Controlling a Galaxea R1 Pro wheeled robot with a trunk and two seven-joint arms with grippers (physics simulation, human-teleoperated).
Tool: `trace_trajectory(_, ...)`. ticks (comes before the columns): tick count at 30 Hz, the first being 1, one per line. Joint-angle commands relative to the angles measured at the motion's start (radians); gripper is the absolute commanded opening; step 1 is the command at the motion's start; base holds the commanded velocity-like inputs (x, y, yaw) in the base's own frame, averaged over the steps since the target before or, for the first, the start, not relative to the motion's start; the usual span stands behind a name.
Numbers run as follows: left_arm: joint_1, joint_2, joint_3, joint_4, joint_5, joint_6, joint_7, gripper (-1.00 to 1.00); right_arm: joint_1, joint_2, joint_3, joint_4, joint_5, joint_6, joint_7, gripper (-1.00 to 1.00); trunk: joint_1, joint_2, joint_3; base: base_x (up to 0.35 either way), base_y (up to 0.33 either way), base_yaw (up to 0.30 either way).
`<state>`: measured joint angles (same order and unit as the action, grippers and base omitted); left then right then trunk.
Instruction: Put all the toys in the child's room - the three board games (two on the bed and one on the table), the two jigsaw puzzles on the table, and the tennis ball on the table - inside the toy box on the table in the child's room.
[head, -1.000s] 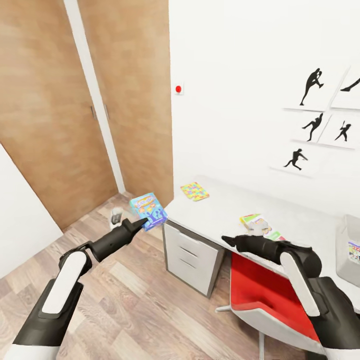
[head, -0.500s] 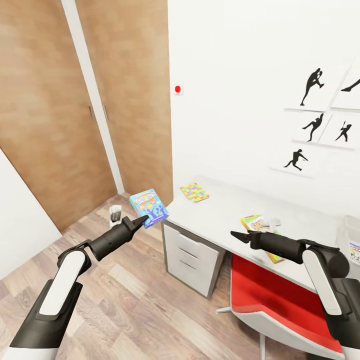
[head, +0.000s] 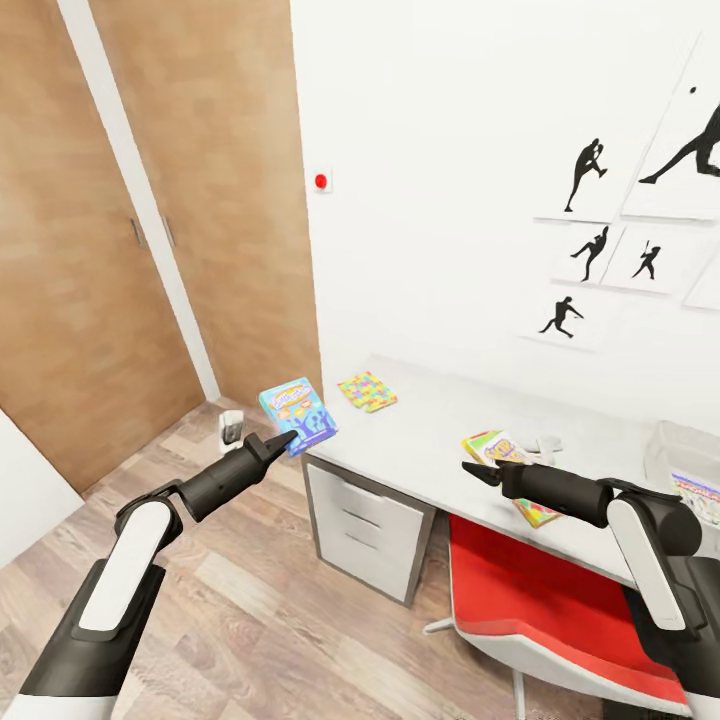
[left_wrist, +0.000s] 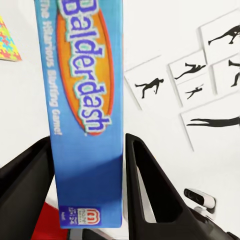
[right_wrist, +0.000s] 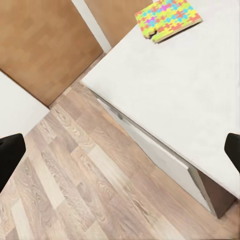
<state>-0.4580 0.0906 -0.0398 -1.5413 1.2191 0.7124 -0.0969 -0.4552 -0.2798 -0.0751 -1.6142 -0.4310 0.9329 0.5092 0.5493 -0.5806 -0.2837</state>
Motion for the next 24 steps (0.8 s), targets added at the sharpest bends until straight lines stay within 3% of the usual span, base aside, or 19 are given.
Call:
trace_trajectory(1,-0.001,0.0,0.0,0.0,0.001,0.002,-0.003,-1.0,-0.001,0.001,-0.001,0.0,0.003,0.005,0.006,1.0,0.0,-0.001,-0.001,0.019,0.016,-0.274)
trace_trajectory(24,0.0,0.0,0.0,0.0,-0.001,0.002,-0.004,-1.0,-0.002,-0.001,-0.004,-0.001,0.003,0.005,0.007,1.0,0.0,-0.001,0.01,0.011,0.002,-0.279)
